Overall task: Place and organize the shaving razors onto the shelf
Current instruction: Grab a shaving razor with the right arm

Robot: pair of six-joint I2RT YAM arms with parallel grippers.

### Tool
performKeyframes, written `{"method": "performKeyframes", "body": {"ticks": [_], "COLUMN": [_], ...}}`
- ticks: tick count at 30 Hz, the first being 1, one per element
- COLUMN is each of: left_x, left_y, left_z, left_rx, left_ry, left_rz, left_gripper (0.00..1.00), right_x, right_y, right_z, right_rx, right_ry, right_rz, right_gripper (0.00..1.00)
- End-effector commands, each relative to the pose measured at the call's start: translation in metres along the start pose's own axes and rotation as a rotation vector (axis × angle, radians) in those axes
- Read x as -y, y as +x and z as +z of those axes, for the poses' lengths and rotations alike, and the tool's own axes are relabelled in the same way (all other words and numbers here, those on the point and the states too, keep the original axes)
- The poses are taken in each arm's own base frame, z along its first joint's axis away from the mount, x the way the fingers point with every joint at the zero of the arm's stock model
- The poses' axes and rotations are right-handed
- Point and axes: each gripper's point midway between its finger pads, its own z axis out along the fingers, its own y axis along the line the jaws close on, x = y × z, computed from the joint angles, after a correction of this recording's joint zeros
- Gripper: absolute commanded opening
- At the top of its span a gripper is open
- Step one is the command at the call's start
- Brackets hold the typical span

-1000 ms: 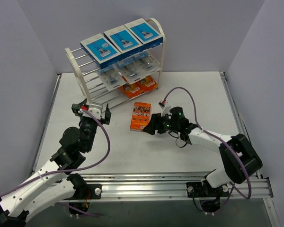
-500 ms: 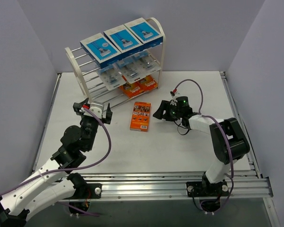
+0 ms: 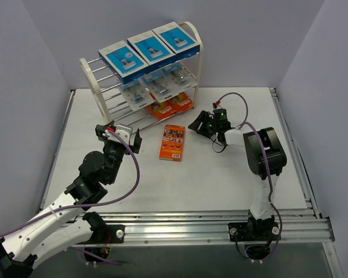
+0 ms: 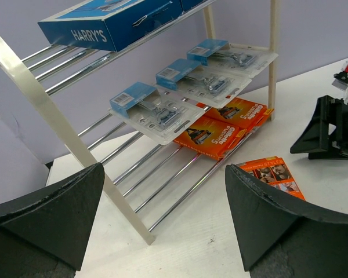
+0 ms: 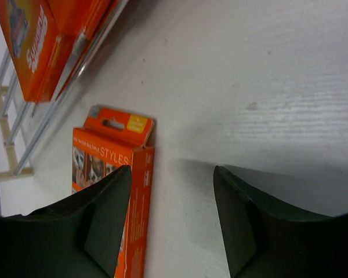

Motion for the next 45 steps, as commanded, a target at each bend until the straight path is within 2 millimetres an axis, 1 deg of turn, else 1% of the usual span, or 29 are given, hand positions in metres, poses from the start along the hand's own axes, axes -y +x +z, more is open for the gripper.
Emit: {"method": "performKeyframes", "body": {"ticks": [1, 4, 10, 12, 15, 16, 18, 20, 23, 25, 26, 27, 29, 30, 33, 34, 35, 36, 37, 38, 39, 40, 41, 42, 43, 45], "left_x": [-0.002, 0.0, 0.0, 0.0, 0.002, 0.002, 0.003, 0.003, 0.002, 0.002, 0.002, 0.001, 0.002, 0.002, 0.003, 0.003, 0.004, 0.004, 0.005, 0.005, 0.006, 0.007, 0.009, 0.01, 0.012, 0.019], "left_y": [-0.027, -0.028, -0.03, -0.03, -0.029, -0.029, -0.03, -0.03, -0.03, -0.03, -0.029, -0.029, -0.03, -0.03, -0.028, -0.028, -0.029, -0.028, -0.027, -0.027, -0.026, -0.025, -0.024, -0.023, -0.024, -0.021], "left_z": [0.001, 0.001, 0.0, 0.0, 0.0, 0.0, 0.0, 0.0, 0.0, 0.0, 0.0, -0.001, 0.0, 0.0, -0.001, 0.0, -0.001, 0.0, 0.0, 0.0, 0.0, 0.0, 0.001, 0.001, 0.001, 0.002], "left_rx": [0.055, 0.056, 0.061, 0.061, 0.06, 0.06, 0.06, 0.059, 0.059, 0.059, 0.056, 0.057, 0.059, 0.059, 0.057, 0.056, 0.057, 0.055, 0.053, 0.051, 0.049, 0.047, 0.044, 0.042, 0.042, 0.03], "left_ry": [0.011, 0.018, 0.022, 0.024, 0.029, 0.029, 0.034, 0.034, 0.031, 0.028, 0.026, 0.024, 0.026, 0.026, 0.03, 0.03, 0.031, 0.032, 0.034, 0.035, 0.036, 0.039, 0.045, 0.049, 0.055, 0.083], "left_rz": [-0.05, -0.051, -0.055, -0.055, -0.056, -0.055, -0.058, -0.057, -0.058, -0.058, -0.056, -0.057, -0.058, -0.058, -0.057, -0.056, -0.057, -0.056, -0.054, -0.053, -0.051, -0.051, -0.05, -0.047, -0.048, -0.041], "left_gripper": [0.94, 0.94, 0.94, 0.94, 0.94, 0.94, 0.94, 0.94, 0.94, 0.94, 0.94, 0.94, 0.94, 0.94, 0.94, 0.94, 0.94, 0.94, 0.94, 0.94, 0.94, 0.94, 0.94, 0.94, 0.94, 0.94], "right_x": [-0.014, -0.013, -0.012, -0.015, -0.021, -0.02, -0.025, -0.025, -0.021, -0.014, -0.014, -0.015, -0.014, -0.018, -0.011, -0.017, -0.008, -0.006, -0.011, -0.01, 0.0, -0.005, -0.007, 0.004, -0.003, -0.008], "right_y": [-0.021, -0.022, -0.021, -0.021, -0.014, -0.011, -0.004, 0.002, 0.013, 0.022, 0.024, 0.03, 0.039, 0.042, 0.059, 0.064, 0.074, 0.079, 0.083, 0.087, 0.099, 0.103, 0.108, 0.121, 0.123, 0.136], "right_z": [0.018, 0.028, 0.038, 0.04, 0.044, 0.046, 0.049, 0.052, 0.054, 0.054, 0.054, 0.053, 0.049, 0.047, 0.039, 0.035, 0.031, 0.027, 0.022, 0.019, 0.012, 0.006, 0.003, -0.004, -0.01, -0.018], "right_rx": [0.053, 0.048, 0.04, 0.036, 0.02, 0.011, -0.003, -0.02, -0.046, -0.068, -0.075, -0.091, -0.108, -0.111, -0.14, -0.147, -0.156, -0.161, -0.16, -0.162, -0.181, -0.178, -0.175, -0.197, -0.19, -0.194], "right_ry": [-0.048, -0.051, -0.055, -0.07, -0.075, -0.068, -0.072, -0.065, -0.029, 0.005, 0.007, 0.011, 0.016, 0.013, 0.044, 0.039, 0.07, 0.083, 0.079, 0.082, 0.103, 0.093, 0.086, 0.105, 0.09, 0.07], "right_rz": [0.044, 0.037, 0.035, 0.032, 0.002, -0.007, -0.029, -0.044, -0.08, -0.105, -0.113, -0.122, -0.145, -0.157, -0.19, -0.206, -0.221, -0.23, -0.242, -0.248, -0.247, -0.254, -0.26, -0.255, -0.257, -0.265], "right_gripper": [0.54, 0.54, 0.52, 0.51, 0.49, 0.49, 0.49, 0.47, 0.47, 0.47, 0.47, 0.47, 0.46, 0.45, 0.41, 0.4, 0.38, 0.38, 0.37, 0.34, 0.34, 0.33, 0.31, 0.31, 0.31, 0.29]}}
